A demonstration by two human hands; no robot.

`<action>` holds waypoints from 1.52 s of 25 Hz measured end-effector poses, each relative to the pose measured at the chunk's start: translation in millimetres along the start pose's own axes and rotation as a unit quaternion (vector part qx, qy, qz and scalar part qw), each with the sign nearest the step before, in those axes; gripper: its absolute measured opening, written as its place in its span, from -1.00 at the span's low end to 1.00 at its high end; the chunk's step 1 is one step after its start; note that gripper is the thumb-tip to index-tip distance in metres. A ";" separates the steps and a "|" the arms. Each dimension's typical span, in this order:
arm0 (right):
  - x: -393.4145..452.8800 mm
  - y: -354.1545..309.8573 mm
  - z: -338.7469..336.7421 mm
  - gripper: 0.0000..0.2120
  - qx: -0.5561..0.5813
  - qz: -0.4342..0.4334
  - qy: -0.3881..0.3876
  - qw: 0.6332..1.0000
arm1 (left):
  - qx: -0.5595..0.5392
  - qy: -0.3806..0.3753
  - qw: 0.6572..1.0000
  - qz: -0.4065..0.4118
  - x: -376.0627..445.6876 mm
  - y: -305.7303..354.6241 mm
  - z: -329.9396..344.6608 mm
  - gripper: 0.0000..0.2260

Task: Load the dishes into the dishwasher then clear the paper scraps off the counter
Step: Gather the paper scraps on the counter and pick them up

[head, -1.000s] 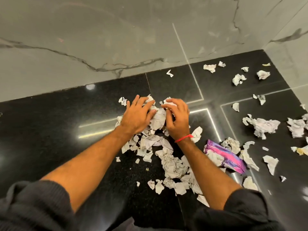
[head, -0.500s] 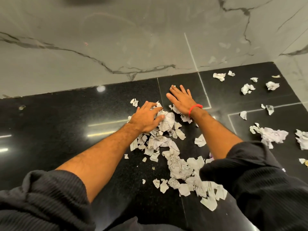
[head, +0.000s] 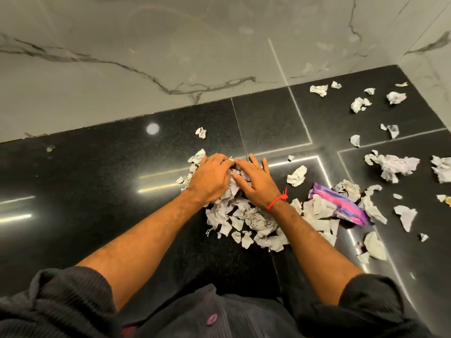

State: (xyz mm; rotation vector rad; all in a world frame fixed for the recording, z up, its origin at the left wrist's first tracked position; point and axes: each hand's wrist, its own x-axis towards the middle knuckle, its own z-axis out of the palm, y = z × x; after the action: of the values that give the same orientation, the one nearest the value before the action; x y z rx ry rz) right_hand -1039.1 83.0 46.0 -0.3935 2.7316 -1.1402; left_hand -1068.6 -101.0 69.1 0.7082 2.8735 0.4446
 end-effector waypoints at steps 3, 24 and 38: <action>-3.6 1.9 -11.0 -0.55 0.160 0.055 0.014 0.986 | -0.028 0.075 0.997 -0.005 2.4 -26.9 -11.9 -0.76; -180.5 21.7 -52.5 -0.29 -0.042 0.266 0.312 0.911 | -0.196 0.058 0.978 -0.050 -78.8 -36.1 14.5 -0.44; -203.8 -34.2 11.7 -0.30 -0.109 0.270 0.363 0.885 | -0.118 0.086 0.989 -0.022 -128.7 -32.1 13.4 -0.21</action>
State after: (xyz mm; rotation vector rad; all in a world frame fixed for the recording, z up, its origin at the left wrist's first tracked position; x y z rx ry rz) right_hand -835.7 112.9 70.9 0.9222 3.2347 -0.9366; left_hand -966.5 -185.7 55.6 0.5920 2.9152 0.8632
